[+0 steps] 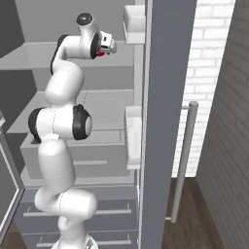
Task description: Place one tomato and one chicken drumstick in each tupperware on the nearby counter, to pack two identical lunches.
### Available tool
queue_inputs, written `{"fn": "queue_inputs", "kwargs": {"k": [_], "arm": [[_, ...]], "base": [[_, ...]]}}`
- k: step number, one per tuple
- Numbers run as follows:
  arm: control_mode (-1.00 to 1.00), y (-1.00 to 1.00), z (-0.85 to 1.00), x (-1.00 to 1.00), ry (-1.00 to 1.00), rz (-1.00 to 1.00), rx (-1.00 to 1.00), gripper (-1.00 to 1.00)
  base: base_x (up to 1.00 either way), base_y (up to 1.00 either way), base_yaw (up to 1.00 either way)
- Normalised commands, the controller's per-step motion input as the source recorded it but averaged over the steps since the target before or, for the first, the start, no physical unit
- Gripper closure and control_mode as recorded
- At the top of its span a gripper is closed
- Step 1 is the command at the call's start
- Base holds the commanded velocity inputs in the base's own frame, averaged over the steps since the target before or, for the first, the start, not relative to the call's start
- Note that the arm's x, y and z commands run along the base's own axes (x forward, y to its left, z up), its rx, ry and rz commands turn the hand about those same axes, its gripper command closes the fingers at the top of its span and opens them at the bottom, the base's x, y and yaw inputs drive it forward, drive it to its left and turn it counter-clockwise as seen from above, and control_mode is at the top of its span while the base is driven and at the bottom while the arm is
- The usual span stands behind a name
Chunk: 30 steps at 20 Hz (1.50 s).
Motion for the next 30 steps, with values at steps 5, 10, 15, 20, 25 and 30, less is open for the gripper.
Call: {"fn": "queue_inputs", "kwargs": {"k": [5, 10, 15, 20, 25, 30], "arm": [[-1.0, 0.02, -0.25, 0.14, 0.0, 0.0, 0.0, 1.0], [-1.0, 0.0, -0.06, 0.16, 0.0, 0.0, 0.0, 1.0], [-1.0, 0.0, -0.06, -0.47, -0.12, 0.0, 0.0, 1.0], [-1.0, 0.0, -0.34, -1.0, -0.89, 0.0, 0.0, 1.0], [-1.0, 0.0, -0.35, -1.0, -0.98, 0.0, 0.05, 1.0], [-1.0, 0.0, -0.06, -1.0, -0.7, 0.0, 0.11, 1.0]], "base": [[0.0, 0.0, 0.0], [0.0, 0.0, 0.0], [0.0, 0.0, 0.0], [0.0, 0.0, 0.0], [0.0, 0.0, 0.0], [0.0, 0.0, 0.0]]}}
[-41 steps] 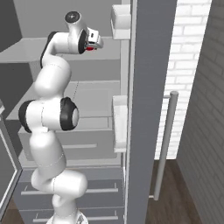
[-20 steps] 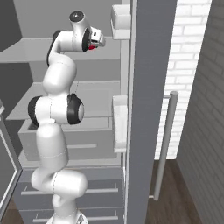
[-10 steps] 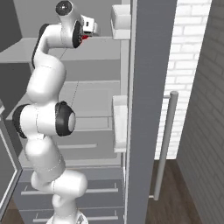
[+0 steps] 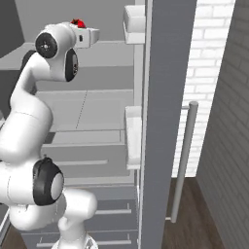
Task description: Place one tomato and one chicken drumstick in each tupperware on the nearby counter, to pack two identical lunches.
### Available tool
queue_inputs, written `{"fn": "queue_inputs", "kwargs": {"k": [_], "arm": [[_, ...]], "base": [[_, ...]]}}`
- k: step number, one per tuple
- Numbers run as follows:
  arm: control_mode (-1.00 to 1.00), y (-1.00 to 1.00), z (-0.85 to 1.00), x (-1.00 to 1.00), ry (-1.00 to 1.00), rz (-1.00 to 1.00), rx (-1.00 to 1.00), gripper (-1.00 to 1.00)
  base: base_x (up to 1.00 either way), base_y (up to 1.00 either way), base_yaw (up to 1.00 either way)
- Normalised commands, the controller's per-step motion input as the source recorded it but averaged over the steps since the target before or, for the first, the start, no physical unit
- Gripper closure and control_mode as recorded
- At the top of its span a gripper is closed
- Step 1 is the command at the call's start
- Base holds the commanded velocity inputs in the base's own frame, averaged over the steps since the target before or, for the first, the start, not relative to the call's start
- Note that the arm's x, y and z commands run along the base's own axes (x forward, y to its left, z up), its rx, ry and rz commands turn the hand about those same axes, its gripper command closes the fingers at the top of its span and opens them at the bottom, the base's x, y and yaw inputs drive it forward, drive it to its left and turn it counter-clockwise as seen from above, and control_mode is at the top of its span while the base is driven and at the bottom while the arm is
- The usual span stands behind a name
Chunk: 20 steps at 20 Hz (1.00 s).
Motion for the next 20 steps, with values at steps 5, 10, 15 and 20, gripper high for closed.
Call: {"fn": "queue_inputs", "kwargs": {"k": [5, 10, 15, 20], "arm": [[-1.0, -0.1, 0.07, -1.0, -0.25, 0.0, 0.17, 1.0], [-1.0, -0.02, -0.01, -1.0, 0.04, 0.0, 0.03, 1.0], [-1.0, 0.0, 0.0, -1.0, 0.35, 0.0, 0.0, 1.0], [-1.0, 0.0, -0.83, -1.0, 0.77, 0.02, 0.0, 1.0]], "base": [[0.0, 0.0, 0.0], [0.0, 0.0, 0.0], [0.0, 0.0, 0.0], [0.0, 0.0, 0.0]]}}
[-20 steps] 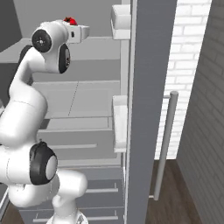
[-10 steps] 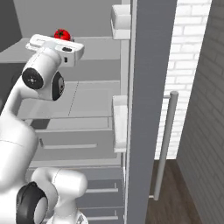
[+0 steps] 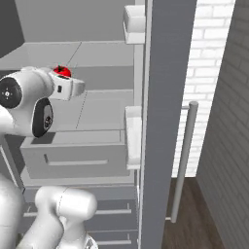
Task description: Place one tomato and one chicken drumstick in each tupperware on the nearby counter, to pack two identical lunches.
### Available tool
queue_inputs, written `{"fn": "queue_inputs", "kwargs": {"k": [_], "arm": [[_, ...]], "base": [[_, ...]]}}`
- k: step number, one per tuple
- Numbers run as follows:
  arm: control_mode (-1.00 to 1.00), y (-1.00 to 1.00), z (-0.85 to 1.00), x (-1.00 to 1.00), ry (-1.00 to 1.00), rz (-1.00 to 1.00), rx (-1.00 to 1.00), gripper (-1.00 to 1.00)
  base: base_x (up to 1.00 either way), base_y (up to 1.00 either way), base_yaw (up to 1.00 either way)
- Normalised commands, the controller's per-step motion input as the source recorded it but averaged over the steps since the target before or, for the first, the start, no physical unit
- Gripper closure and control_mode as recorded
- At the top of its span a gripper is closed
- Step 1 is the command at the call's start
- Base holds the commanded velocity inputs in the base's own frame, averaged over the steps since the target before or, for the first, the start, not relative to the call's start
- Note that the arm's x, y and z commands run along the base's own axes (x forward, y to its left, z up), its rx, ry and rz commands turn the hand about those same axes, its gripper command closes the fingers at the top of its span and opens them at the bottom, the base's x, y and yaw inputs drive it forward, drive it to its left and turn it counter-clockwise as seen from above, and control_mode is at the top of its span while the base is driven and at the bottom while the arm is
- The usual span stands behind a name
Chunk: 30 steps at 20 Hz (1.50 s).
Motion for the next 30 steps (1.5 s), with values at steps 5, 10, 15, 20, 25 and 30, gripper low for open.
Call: {"fn": "queue_inputs", "kwargs": {"k": [5, 10, 15, 20, 25, 30], "arm": [[-1.0, -0.02, -1.0, -1.0, 0.84, 0.08, -0.01, 1.0], [-1.0, -0.19, -0.93, -0.54, 0.75, 0.14, 0.0, 1.0], [-1.0, 0.04, -0.54, -0.05, 0.25, 0.09, -0.03, 1.0], [1.0, 0.08, -0.6, -0.22, 0.1, 0.23, -0.06, 1.0], [1.0, 0.0, 0.0, 0.0, 0.0, 0.0, 0.0, 1.0], [1.0, 0.0, 0.0, 0.0, 0.0, 0.0, 0.0, 1.0]], "base": [[0.0, 0.0, 0.0], [0.0, 0.0, 0.0], [0.0, 0.0, 0.0], [-0.29, 0.07, 0.25], [-0.25, 0.01, 0.92], [0.0, 0.36, 0.93]]}}
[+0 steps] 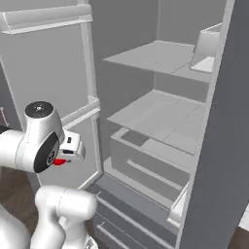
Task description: Place one tomato and one chicken drumstick in each tupperware on the nearby counter, to pack two identical lunches.
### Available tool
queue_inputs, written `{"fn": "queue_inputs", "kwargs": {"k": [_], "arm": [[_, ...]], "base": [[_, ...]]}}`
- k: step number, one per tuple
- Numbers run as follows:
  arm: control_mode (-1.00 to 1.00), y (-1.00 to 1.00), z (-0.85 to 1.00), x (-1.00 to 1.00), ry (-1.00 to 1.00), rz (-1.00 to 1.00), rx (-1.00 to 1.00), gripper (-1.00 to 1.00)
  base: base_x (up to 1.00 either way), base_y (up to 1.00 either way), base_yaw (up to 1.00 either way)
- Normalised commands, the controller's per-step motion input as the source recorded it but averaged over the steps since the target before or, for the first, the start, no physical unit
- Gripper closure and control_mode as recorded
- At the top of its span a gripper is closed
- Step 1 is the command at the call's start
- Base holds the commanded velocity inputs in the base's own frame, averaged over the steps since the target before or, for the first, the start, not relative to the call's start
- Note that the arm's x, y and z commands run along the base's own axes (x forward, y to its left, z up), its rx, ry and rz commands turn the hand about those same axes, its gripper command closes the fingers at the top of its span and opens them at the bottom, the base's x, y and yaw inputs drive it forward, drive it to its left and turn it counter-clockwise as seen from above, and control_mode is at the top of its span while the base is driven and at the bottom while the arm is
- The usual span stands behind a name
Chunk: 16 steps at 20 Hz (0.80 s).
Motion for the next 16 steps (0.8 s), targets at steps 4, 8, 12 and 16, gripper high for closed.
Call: {"fn": "queue_inputs", "kwargs": {"k": [4, 8, 12, 16], "arm": [[1.0, 0.0, 0.0, 0.0, 0.0, 0.0, 0.0, 1.0], [1.0, 0.0, 0.0, 0.0, 0.0, 0.0, 0.0, 1.0], [1.0, 0.0, 0.0, 0.0, 0.0, 0.0, 0.0, 1.0], [1.0, 0.0, 0.0, 0.0, 0.0, 0.0, 0.0, 1.0]], "base": [[-0.14, 0.71, 0.86], [-0.33, 0.79, 0.81], [-0.26, 0.95, 0.73], [0.77, 0.66, 0.33]]}}
